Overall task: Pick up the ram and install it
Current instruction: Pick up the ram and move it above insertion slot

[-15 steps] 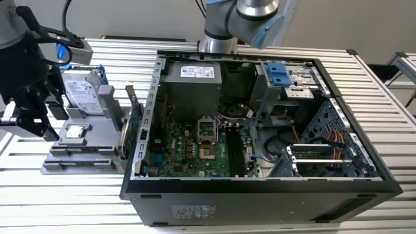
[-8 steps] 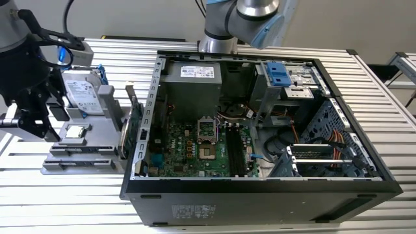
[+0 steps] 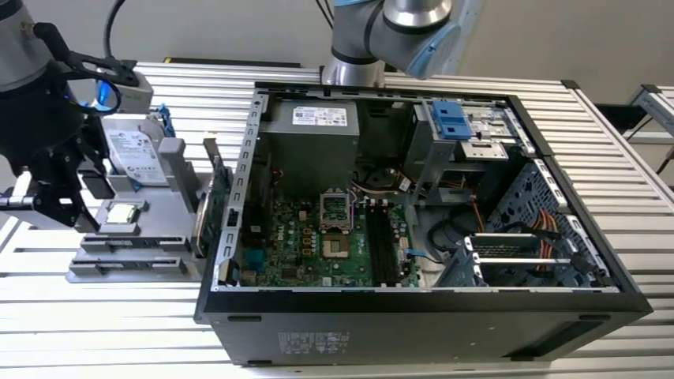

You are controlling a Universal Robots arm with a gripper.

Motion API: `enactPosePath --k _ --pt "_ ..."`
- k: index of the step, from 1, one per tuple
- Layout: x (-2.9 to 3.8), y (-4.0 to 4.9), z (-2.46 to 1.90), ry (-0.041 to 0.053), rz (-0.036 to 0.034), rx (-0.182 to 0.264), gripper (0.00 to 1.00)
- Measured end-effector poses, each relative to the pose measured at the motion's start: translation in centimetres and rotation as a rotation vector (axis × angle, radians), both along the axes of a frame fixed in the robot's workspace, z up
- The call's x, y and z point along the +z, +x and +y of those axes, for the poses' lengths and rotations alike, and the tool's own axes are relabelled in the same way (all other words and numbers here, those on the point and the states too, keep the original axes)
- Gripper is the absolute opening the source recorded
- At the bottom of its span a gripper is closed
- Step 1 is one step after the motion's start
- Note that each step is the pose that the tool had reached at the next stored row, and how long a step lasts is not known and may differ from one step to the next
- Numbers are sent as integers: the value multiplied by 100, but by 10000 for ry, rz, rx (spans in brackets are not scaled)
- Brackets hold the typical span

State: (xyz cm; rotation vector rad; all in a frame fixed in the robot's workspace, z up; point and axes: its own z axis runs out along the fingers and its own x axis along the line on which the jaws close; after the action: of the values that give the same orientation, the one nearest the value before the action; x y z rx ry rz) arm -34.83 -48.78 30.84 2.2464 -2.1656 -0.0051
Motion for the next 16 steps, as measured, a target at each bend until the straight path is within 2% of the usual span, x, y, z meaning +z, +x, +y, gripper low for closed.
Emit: enactPosePath --k 16 --pt "-107 -1 0 0 -1 -1 100"
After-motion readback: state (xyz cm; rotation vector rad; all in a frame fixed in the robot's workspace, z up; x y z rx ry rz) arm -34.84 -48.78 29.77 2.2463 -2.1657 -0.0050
